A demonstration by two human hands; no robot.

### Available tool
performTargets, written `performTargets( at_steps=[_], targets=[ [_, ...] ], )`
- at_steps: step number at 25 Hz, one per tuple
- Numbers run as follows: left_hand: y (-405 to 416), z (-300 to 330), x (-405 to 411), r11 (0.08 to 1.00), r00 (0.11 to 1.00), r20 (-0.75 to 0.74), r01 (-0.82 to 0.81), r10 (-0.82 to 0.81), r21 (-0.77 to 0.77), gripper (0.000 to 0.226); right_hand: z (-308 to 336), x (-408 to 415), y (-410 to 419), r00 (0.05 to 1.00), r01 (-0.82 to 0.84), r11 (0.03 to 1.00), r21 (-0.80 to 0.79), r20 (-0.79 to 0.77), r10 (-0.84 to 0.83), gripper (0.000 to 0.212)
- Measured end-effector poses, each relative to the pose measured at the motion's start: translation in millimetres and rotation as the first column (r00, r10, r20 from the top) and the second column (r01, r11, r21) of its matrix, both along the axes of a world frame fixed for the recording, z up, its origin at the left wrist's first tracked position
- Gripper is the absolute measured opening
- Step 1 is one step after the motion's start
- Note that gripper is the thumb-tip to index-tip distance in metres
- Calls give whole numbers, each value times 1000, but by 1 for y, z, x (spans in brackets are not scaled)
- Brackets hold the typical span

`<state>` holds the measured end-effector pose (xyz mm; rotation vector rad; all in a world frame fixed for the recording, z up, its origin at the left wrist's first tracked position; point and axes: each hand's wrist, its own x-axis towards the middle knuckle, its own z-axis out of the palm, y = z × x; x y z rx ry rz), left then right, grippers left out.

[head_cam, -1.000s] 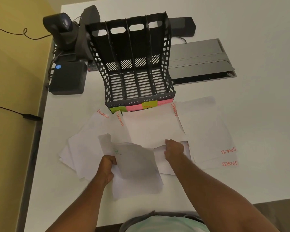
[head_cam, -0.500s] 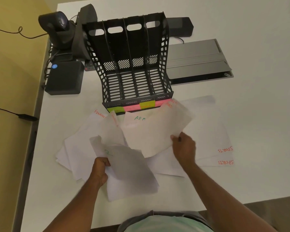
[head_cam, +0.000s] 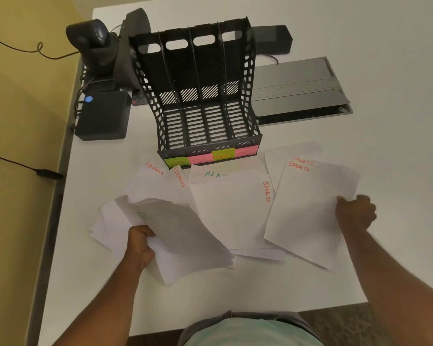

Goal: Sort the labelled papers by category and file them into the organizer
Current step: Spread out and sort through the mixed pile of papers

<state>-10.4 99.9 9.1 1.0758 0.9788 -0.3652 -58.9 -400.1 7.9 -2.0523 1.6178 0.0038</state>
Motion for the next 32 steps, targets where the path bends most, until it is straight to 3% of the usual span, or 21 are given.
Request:
performTargets(
  at_steps=[2, 4, 5, 7, 11, 15, 18, 20, 22, 24, 27, 30, 32],
  targets=[
    [0, -3, -1, 1000, 1000, -4, 15, -15, 10, 35, -4, 8, 27, 974, -165, 981, -98, 140, 178, 56],
    [-2, -4, -2, 999, 999, -7, 45, -44, 27, 38, -16, 17, 70, 790, -568, 821, -54, 243, 562, 59],
    [-4, -4, -2, 997, 998, -8, 62, -62, 36, 37, -20, 24, 92, 662, -737, 676, 19, 225, 715, 63],
    [-9, -2, -3, 993, 995, -12, 104, -103, 53, 36, -27, 44, 127, 410, -910, 395, 123, 126, 904, 78],
    [-14, -1, -2, 983, 984, -44, 174, -172, 59, 38, -31, 88, 149, 142, -979, 166, 119, -190, 971, 106],
    [-13, -5, -2, 977, 977, -46, 209, -206, 48, 54, -35, 99, 150, 21, -985, 85, 149, -385, 923, 113],
    [-12, -7, 0, 981, 982, -55, 186, -183, 62, 40, -37, 94, 152, 23, -984, 91, 151, -403, 915, 106],
    [-11, -10, 2, 981, 982, -53, 182, -179, 60, 38, -33, 90, 152, 82, -984, 133, 114, -376, 923, 80],
    [-11, -12, 5, 981, 982, -49, 188, -185, 55, 43, -24, 80, 157, 108, -994, 101, -39, -346, 932, 44],
    [-10, -13, 6, 981, 981, -44, 191, -190, 39, 48, -15, 56, 167, 111, -973, 53, -223, -258, 960, 32],
    [-13, -12, 6, 985, 985, -43, 170, -169, 39, 44, -9, 4, 186, 19, -933, 4, -359, -37, 999, 38],
    [-16, -6, 5, 985, 987, -24, 162, -161, 56, 29, -12, -26, 197, -80, -937, -48, -345, 81, 994, 45],
    [-14, -7, 5, 983, 985, -14, 174, -173, 63, 31, -14, -27, 199, -115, -955, -72, -287, 137, 984, 35]
  ],
)
